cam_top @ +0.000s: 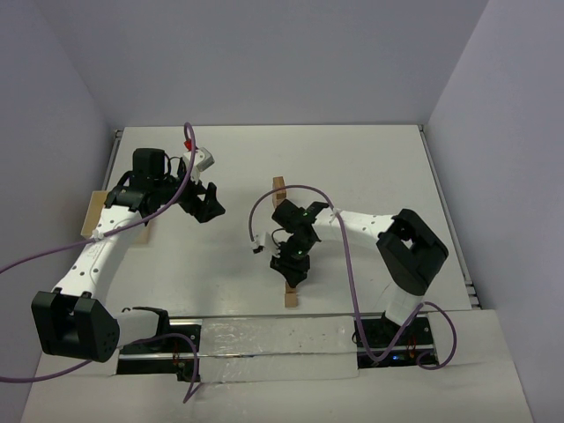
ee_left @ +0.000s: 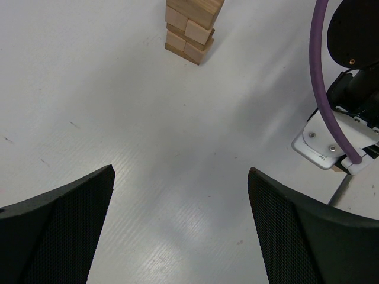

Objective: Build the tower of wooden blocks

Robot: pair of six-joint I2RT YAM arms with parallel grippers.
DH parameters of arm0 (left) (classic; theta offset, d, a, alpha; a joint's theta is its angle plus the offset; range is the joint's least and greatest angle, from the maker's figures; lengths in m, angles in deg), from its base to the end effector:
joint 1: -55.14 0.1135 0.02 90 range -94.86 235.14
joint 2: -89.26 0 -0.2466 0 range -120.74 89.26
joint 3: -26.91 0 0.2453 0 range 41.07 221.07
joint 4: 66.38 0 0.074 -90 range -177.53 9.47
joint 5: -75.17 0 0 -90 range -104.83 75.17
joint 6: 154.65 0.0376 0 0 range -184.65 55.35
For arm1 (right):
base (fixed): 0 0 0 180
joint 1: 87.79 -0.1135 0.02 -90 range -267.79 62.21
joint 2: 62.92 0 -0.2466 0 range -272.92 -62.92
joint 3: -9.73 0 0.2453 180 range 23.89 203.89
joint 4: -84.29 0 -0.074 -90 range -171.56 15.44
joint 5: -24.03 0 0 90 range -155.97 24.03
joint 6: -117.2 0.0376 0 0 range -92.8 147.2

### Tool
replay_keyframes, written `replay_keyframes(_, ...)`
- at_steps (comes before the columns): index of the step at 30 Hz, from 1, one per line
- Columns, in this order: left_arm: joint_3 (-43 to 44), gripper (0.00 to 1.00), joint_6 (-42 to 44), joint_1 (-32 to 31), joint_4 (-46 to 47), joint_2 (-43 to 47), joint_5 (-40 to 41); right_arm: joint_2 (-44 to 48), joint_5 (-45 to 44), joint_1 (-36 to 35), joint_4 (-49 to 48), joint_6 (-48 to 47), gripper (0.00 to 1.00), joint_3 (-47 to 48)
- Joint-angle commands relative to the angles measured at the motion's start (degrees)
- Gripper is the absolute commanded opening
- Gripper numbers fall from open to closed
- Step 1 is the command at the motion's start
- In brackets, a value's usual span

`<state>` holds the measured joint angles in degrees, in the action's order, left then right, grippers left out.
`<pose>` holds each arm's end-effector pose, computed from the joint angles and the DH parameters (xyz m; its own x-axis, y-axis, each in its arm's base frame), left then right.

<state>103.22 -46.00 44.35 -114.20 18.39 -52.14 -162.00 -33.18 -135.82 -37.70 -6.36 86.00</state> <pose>0.2513 -0.0711 0.2997 -0.4391 0.3426 -0.8306 0.7696 0.6205 -0.1509 0.1867 0.2381 0.1577 -0.1727 -0.8869 -0.4285 -0.9339 0.0092 0.3573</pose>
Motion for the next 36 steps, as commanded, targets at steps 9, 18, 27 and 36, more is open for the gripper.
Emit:
replay_keyframes(9, 2.10, 0.99, 0.77, -0.20, 0.01, 0.17, -0.48, -0.04, 1.01, -1.68, 2.76, -1.54, 0.41, 2.26)
replay_keyframes(18, 1.83, 0.99, 0.86, -0.20, -0.07, 0.46, -0.31, 0.91, 1.64, -2.43, 2.65, -1.77, 0.40, 1.26)
replay_keyframes(27, 1.81, 0.99, 0.94, -0.20, -0.08, 0.42, -0.39, 1.52, 1.45, -2.49, 3.10, -2.72, 0.40, 1.39)
replay_keyframes(36, 1.50, 0.99, 0.66, -0.20, 0.07, 0.76, -0.22, 4.63, -2.00, -2.42, 3.16, -0.48, 0.78, 5.63)
